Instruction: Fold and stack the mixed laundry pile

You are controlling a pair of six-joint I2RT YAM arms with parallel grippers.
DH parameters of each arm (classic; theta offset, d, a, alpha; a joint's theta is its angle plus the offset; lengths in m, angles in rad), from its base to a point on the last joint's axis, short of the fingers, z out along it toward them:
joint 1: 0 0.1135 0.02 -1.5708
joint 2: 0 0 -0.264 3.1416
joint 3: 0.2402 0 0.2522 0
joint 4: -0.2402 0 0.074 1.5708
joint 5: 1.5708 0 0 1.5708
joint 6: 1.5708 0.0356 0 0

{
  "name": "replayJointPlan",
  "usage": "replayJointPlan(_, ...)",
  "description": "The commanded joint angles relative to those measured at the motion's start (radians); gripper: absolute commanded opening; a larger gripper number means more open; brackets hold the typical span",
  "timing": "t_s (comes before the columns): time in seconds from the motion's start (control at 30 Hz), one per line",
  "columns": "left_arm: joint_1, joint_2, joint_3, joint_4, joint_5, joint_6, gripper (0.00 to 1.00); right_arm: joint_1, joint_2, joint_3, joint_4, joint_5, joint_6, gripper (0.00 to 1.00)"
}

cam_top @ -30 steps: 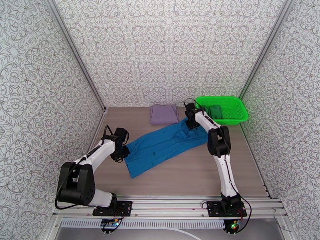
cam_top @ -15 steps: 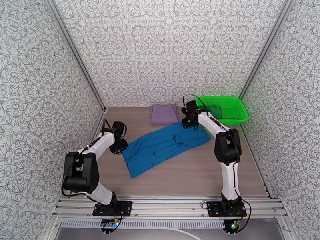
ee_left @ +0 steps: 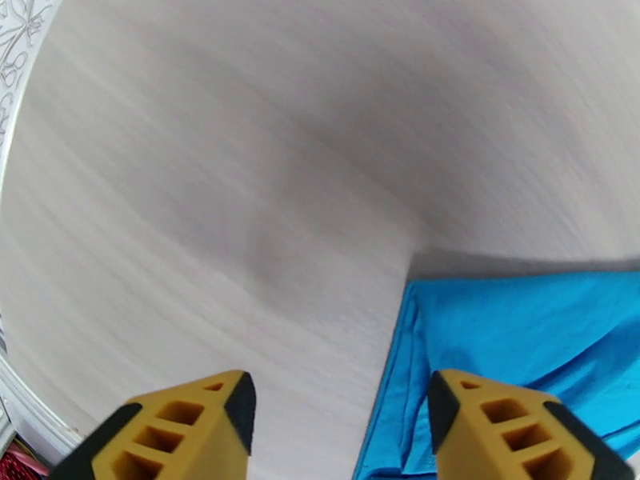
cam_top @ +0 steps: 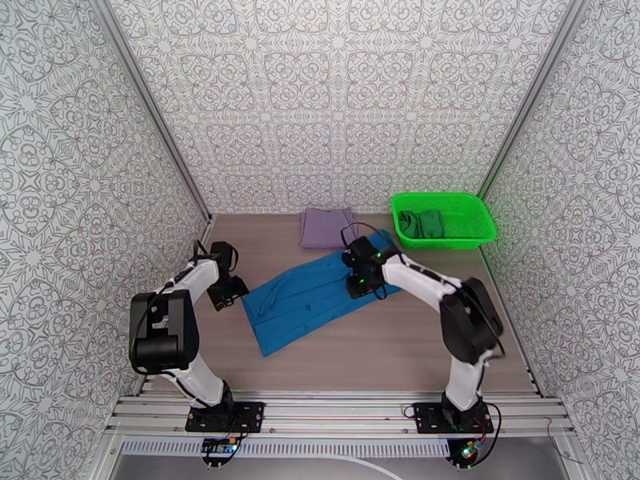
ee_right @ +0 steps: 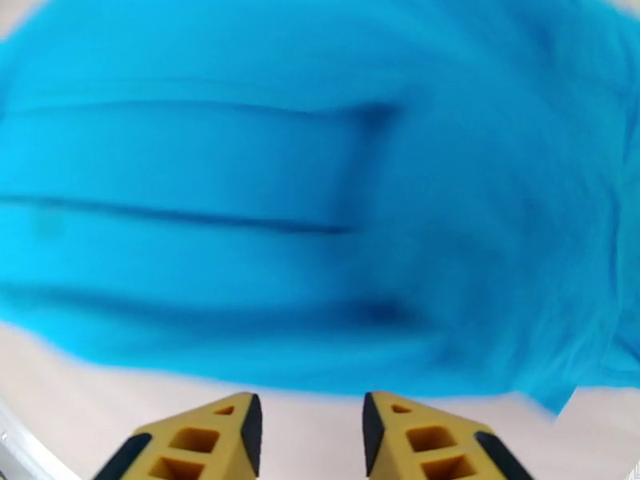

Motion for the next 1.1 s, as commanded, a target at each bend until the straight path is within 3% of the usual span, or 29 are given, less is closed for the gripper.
replayJointPlan(0.0, 0.002, 0.029, 0.027, 0.032, 0.09, 0.026, 0.68, 0.1, -0.048, -0.04, 0.017, 0.049, 0.091, 0.44)
replayJointPlan(0.23, -0.02, 0.056, -0.002, 0.074, 0.142, 0.024, 0.7, 0.341, 0.041, 0.064, 0.029, 0.054, 0.156, 0.58)
replayJointPlan(0.37, -0.024, 0.118, -0.004, 0.109, 0.187, 0.027, 0.67, 0.429, 0.146, 0.163, 0.025, 0.043, 0.159, 0.62)
replayJointPlan(0.53, -0.041, 0.184, 0.016, 0.13, 0.2, 0.041, 0.49, 0.508, 0.319, 0.366, -0.047, 0.043, 0.145, 0.65)
replayJointPlan(0.7, -0.039, 0.184, 0.017, 0.13, 0.223, 0.051, 0.18, 0.556, 0.484, 0.579, -0.16, 0.07, 0.135, 0.66)
replayJointPlan(0.83, -0.036, 0.177, 0.004, 0.13, 0.227, 0.065, 0.02, 0.562, 0.591, 0.698, -0.21, 0.076, 0.161, 0.65)
replayJointPlan(1.07, -0.023, 0.164, -0.021, 0.139, 0.247, 0.076, 0.0, 0.565, 0.726, 0.843, -0.259, 0.027, 0.187, 0.59)
